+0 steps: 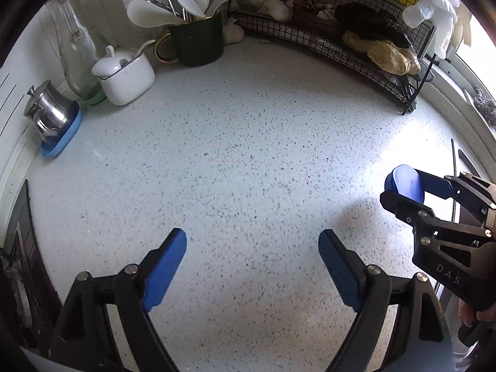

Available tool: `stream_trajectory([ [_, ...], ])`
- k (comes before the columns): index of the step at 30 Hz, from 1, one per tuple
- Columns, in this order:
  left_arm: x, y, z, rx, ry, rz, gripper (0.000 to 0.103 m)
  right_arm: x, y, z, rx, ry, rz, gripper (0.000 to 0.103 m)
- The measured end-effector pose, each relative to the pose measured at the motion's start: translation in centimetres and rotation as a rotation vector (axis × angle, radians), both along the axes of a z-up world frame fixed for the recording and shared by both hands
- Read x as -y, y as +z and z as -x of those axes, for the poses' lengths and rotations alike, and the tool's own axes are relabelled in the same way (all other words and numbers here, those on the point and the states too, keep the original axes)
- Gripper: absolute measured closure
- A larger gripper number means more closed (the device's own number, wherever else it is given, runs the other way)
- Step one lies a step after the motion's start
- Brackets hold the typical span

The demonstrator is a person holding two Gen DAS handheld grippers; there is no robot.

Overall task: Collect trash
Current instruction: 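Grasp the blue lid with the right gripper, then carry the blue lid down to the red bin with the right gripper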

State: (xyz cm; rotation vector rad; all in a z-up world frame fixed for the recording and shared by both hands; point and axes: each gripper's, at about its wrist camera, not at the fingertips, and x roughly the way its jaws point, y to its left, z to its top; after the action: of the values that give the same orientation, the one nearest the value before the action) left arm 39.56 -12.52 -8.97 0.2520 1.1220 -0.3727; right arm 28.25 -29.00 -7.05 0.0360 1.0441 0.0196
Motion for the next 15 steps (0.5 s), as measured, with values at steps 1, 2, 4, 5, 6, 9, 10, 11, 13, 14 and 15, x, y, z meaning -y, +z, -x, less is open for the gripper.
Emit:
stream_trajectory([
  [1, -0.4, 0.3, 0.6, 0.004, 0.002, 0.005, 0.017, -0.2, 0.4, 0.6, 0.004, 0.001, -0.002, 0.060],
  [2, -0.9, 0.7, 1.2, 0.009, 0.004, 0.010, 0.017, -0.3, 0.5, 1.3, 0.007, 0.002, -0.002, 0.060],
  [4, -1.8, 1.4, 2.5, 0.017, 0.008, 0.019, 0.017, -1.3, 1.2, 2.8, 0.015, 0.007, 0.001, 0.060],
  [5, -2.4, 1.7, 3.2, 0.022, 0.010, 0.023, 0.017, -1.6, 1.6, 3.5, 0.019, 0.009, 0.002, 0.060],
  [6, -3.1, 2.1, 3.9, 0.027, 0.012, 0.028, 0.017, -2.0, 1.8, 4.3, 0.022, 0.010, 0.003, 0.060],
  [9, -4.6, 2.7, 5.2, 0.038, 0.018, 0.038, 0.017, -3.0, 3.0, 6.4, 0.035, 0.015, 0.011, 0.060],
  [10, -5.3, 3.1, 6.0, 0.042, 0.019, 0.044, 0.017, -3.5, 3.3, 7.5, 0.039, 0.017, 0.013, 0.060],
  [11, -5.9, 3.3, 6.7, 0.045, 0.021, 0.049, 0.017, -4.1, 3.6, 8.6, 0.042, 0.021, 0.015, 0.060],
  [13, -6.9, 3.7, 8.1, 0.050, 0.021, 0.062, 0.017, -5.2, 4.1, 10.0, 0.048, 0.026, 0.016, 0.060],
  [14, -7.5, 3.9, 8.9, 0.052, 0.022, 0.066, 0.017, -5.6, 4.2, 10.0, 0.049, 0.028, 0.015, 0.060],
  [15, -8.1, 4.0, 9.7, 0.054, 0.022, 0.070, 0.017, -6.1, 4.6, 10.9, 0.052, 0.029, 0.013, 0.060],
])
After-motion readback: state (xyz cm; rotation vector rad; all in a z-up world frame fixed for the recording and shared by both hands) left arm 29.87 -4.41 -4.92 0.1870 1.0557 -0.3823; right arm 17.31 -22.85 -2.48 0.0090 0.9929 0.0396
